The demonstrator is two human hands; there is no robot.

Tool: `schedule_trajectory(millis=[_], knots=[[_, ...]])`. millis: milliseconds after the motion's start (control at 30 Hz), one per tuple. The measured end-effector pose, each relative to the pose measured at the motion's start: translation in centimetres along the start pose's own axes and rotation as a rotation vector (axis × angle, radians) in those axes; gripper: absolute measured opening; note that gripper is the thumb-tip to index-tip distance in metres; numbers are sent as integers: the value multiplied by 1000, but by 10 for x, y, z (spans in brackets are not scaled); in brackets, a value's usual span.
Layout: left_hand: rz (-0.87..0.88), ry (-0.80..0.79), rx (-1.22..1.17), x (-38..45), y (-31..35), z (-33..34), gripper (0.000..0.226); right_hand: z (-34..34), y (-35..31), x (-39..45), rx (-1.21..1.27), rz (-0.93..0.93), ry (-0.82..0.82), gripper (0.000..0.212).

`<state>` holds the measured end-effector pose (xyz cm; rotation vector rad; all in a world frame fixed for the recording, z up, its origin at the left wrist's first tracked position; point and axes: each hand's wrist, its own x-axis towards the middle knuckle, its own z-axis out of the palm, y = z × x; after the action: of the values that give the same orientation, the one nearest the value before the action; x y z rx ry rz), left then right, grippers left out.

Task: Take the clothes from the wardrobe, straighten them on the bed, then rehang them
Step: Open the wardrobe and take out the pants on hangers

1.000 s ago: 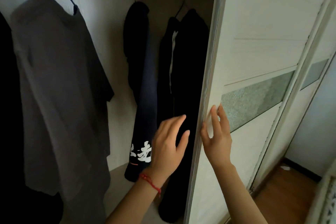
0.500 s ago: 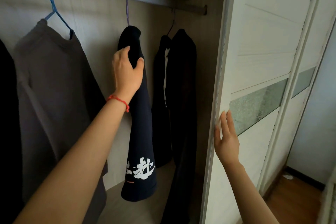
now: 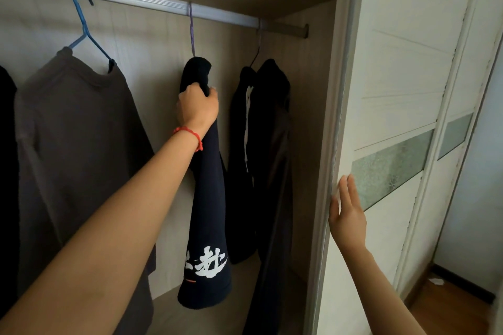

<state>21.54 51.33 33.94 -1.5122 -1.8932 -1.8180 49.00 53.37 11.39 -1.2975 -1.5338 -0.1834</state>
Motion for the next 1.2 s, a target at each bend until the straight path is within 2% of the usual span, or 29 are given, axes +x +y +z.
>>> schedule_trajectory(millis=[100, 200, 267, 367, 533, 667, 733, 800, 867, 1033, 1100, 1200], knots=[[76, 65, 88, 0, 0, -8, 30, -5, -9, 4, 25, 20, 54, 48], [119, 114, 147, 4, -1, -21, 33, -14, -36, 23, 80, -160, 226, 47], [132, 126, 177, 7, 0, -28, 35, -19, -64, 44, 122, -309, 263, 40], [125, 101, 214, 10, 3, -35, 41, -22, -105, 78, 219, -351, 166, 37], [49, -13, 185, 18, 8, -45, 41, -11, -142, 143, 271, -208, -83, 42], [-62, -158, 159, 33, 21, -53, 30, -6, -159, 189, 235, -84, -142, 47], [-97, -203, 218, 41, 27, -54, 35, -4, -165, 211, 194, 1, -193, 48], [-130, -237, 278, 48, 29, -53, 38, -1, -171, 229, 172, 78, -289, 39], [-163, -256, 295, 53, 29, -53, 25, 4, -177, 242, 165, 127, -373, 20], [-298, -339, 202, 59, 26, -44, 32, 19, -186, 261, 109, 144, -470, 26], [-312, -320, 155, 58, 23, -37, 32, 25, -190, 265, 91, 158, -498, 30], [-235, -218, 209, 58, 18, -26, 26, 32, -196, 269, 112, 168, -528, 29]])
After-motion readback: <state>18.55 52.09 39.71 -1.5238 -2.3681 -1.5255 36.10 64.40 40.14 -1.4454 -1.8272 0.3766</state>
